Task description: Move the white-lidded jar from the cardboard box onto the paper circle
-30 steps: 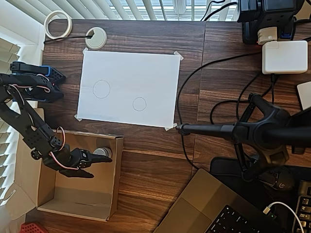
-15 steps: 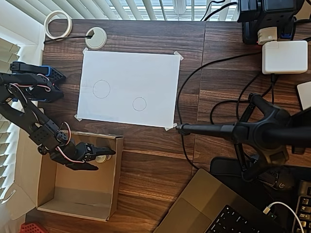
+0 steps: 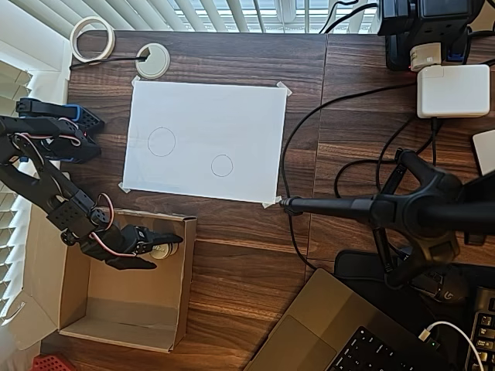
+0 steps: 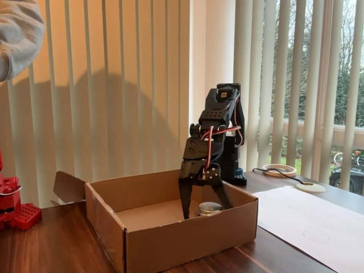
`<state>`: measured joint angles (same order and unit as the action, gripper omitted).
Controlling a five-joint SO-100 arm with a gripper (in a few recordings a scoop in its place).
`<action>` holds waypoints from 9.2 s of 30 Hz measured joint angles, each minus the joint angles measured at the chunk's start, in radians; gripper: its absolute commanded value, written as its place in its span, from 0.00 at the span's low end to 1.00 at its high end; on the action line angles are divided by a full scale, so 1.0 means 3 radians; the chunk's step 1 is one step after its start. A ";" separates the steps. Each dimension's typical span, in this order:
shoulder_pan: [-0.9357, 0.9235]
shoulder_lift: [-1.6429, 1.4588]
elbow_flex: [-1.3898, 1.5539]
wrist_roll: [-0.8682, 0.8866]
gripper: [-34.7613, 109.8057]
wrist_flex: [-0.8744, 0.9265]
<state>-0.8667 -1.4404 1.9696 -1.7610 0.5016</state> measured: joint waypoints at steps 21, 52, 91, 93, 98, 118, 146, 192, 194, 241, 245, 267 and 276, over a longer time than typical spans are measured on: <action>0.0112 0.0066 -0.0005 0.0041 0.48 0.0061; 0.0143 -0.0557 -0.0409 0.0210 0.31 0.1007; 0.2633 -0.0522 -0.0455 0.1099 0.29 0.1120; 0.2598 -0.0465 -0.0358 0.0982 0.29 0.0905; 0.2480 -0.0445 0.0102 0.0644 0.29 0.0189; 0.2270 -0.0445 0.0537 0.0123 0.29 -0.0414; 0.2357 -0.0092 0.0383 0.0102 0.29 -0.0547; 0.2342 -0.0092 0.0424 -0.0102 0.41 -0.0598; 0.2337 -0.0092 0.0424 -0.0102 0.43 -0.0598; 0.2792 -0.3620 0.2419 0.1646 0.49 -0.0665; 0.2863 -0.4244 0.2935 0.2475 0.49 -0.0322; 0.3048 -0.6279 0.3748 0.5471 0.24 0.1805; 0.3007 -0.6371 0.3748 0.5471 0.24 0.2270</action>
<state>0.0353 -3.3517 3.0940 -0.1197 1.1827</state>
